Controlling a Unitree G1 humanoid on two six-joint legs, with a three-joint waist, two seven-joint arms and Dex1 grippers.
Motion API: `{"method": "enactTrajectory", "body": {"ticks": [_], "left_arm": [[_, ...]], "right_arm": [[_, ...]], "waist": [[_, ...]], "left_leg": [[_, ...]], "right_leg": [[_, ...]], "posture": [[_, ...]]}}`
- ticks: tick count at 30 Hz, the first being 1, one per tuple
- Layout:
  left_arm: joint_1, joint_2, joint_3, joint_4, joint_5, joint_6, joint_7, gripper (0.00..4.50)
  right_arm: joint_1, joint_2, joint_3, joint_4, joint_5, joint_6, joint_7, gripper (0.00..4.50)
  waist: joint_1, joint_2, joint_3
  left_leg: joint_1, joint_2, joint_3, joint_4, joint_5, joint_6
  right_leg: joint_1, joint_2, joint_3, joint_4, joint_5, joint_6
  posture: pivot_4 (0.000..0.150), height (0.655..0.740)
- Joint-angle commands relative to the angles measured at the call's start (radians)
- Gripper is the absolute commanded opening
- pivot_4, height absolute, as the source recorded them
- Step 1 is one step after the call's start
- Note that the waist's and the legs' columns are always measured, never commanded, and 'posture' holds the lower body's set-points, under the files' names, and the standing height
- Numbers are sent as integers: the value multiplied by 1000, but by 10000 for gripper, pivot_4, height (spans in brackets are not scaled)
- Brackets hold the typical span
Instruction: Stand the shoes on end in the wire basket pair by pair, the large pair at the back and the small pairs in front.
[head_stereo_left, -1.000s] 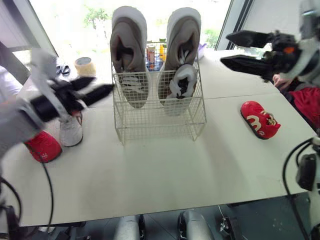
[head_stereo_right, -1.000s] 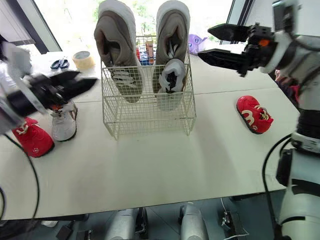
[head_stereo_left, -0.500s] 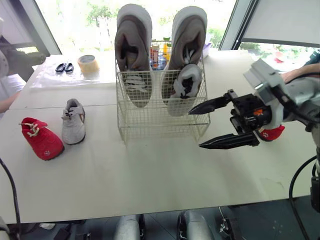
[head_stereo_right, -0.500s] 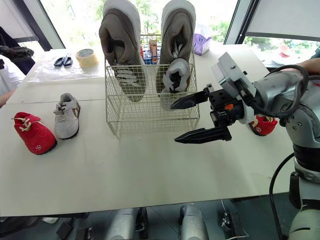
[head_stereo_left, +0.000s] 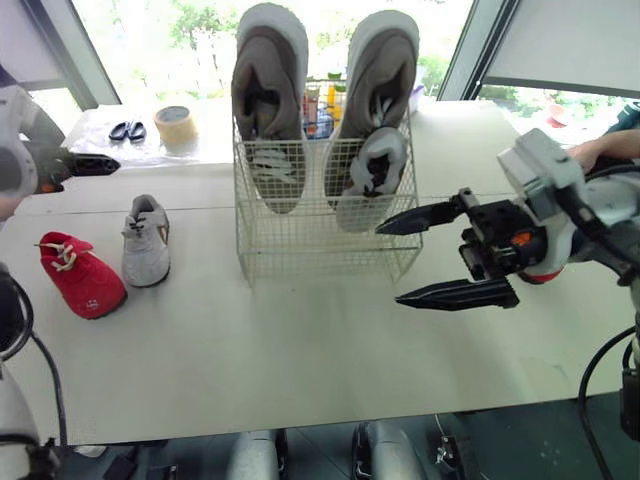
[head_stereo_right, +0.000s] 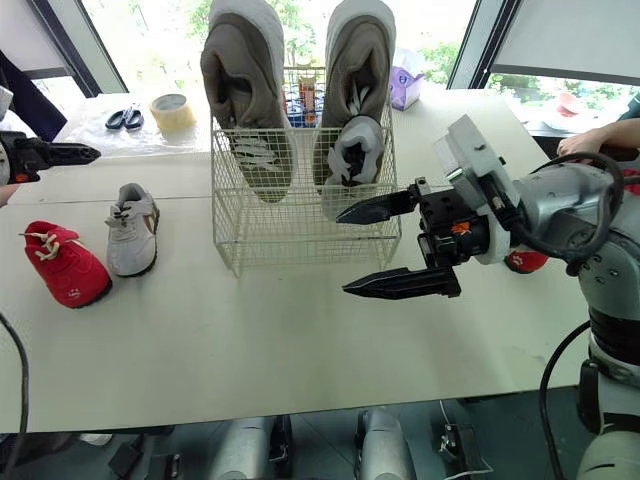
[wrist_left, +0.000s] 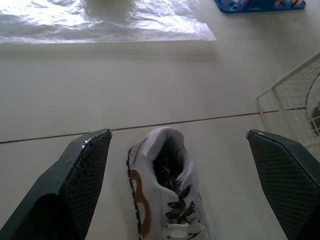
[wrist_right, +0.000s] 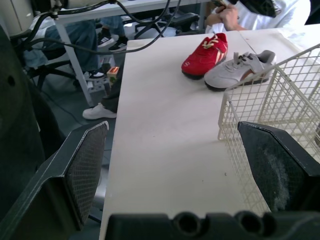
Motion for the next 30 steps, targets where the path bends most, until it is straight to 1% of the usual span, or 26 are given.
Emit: {"method": "enactTrajectory", "body": {"ticks": [1, 6, 11, 13, 15, 20, 24, 27, 30], "left_arm": [[35, -12, 47, 41, 34, -48, 6, 44530], [80, -43, 116, 65, 40, -77, 47, 44530], [131, -58, 148, 73, 62, -92, 45, 44530], [186, -70, 158, 79, 58, -92, -21, 44530], [225, -88, 163, 79, 63, -89, -54, 44530], [298, -129, 174, 69, 73, -117, -99, 44530], [312, -164, 206, 65, 62, -112, -77, 44530], [303, -186, 237, 51, 43, -84, -80, 36241], [306, -192, 253, 38, 42, -62, -89, 22008]], "right_arm": [[-7, -7, -32, -29, 35, 1, -27, 45000], [-22, -10, -28, -18, 48, 11, -62, 45000], [-31, -29, -41, -30, 103, 51, -82, 45000], [-35, -52, -46, -39, 119, 69, -87, 45000], [-37, -63, -45, -42, 125, 75, -94, 45000], [-45, -59, -29, -40, 122, 69, -116, 45000], [-53, -55, -16, -41, 123, 68, -129, 45000], [-52, -59, -12, -40, 114, 65, -132, 45000], [-47, -63, -10, -42, 108, 64, -136, 45000]], "waist": [[-3, 0, 0], [-5, -1, 0], [-3, -1, 0], [-2, -1, -1], [-4, -1, -1], [-4, -1, -1], [3, 1, -3], [8, 0, -3], [7, 0, -3]], "left_leg": [[0, 0, 0, 0, 0, 0], [-3, 1, -1, 3, 0, 0], [-3, 1, -1, 4, -1, 1], [-3, 1, -1, 5, -1, 1], [-2, 0, -1, 5, -1, 2], [-3, 1, -1, 8, -1, 2], [-2, 1, -1, 8, -1, 2], [-2, 1, -1, 10, -2, 3], [-3, 0, -1, 11, -2, 4]], "right_leg": [[0, 0, 0, 0, 0, 0], [-2, 0, 0, 2, 0, 0], [-1, 0, 0, 2, 0, 0], [-1, 0, 0, 3, 0, 0], [-1, 0, 0, 3, 0, 0], [0, 0, 0, 5, 0, 0], [0, -1, 0, 5, 0, 0], [1, -1, 0, 5, 0, 0], [2, -1, 0, 5, 0, 0]], "posture": [[1500, 6675], [1500, 6675], [1500, 6675], [1500, 6675], [1500, 6675], [1500, 6675], [1500, 6675], [1500, 6675], [1500, 6675]]}}
